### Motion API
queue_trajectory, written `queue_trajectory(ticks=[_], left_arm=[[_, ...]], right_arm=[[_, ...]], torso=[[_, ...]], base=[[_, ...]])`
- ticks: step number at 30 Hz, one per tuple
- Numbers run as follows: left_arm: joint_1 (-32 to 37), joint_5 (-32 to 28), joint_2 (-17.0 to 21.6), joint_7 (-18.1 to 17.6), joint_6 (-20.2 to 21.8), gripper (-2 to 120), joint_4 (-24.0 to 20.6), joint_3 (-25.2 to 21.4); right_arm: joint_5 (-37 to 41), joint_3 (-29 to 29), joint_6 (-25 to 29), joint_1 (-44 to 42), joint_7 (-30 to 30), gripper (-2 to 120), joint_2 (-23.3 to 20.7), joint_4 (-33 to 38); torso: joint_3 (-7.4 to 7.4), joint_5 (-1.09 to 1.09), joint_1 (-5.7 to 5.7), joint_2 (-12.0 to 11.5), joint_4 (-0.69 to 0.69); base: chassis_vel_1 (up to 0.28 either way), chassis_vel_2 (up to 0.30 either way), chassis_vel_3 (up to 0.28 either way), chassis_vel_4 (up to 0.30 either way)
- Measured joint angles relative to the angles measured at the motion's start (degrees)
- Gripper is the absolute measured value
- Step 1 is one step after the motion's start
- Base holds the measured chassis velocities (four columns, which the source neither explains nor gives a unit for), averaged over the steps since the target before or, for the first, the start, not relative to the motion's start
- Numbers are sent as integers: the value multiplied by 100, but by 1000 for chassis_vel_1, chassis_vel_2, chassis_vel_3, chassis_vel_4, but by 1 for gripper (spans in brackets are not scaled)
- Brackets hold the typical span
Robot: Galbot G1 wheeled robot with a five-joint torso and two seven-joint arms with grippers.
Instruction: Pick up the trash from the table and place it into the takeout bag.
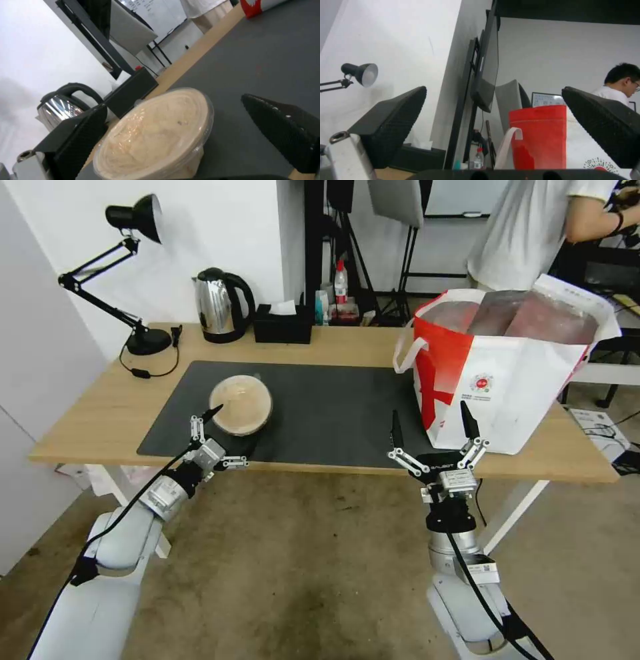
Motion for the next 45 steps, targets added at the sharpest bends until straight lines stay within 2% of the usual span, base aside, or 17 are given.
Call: queue_trajectory(ticks=[19, 45], left_arm=[[9, 202, -18, 7, 297, 100, 110, -115], [-101, 167, 13, -113, 340, 100, 286, -173]], right_arm=[[28, 4, -7, 48, 3, 100, -35, -39], [31, 2, -12, 40, 4, 100, -31, -87]], torso=[[0, 0, 0, 0, 0], [0, 0, 0, 0, 0]], base=[[0, 0, 0, 0], [0, 0, 0, 0]])
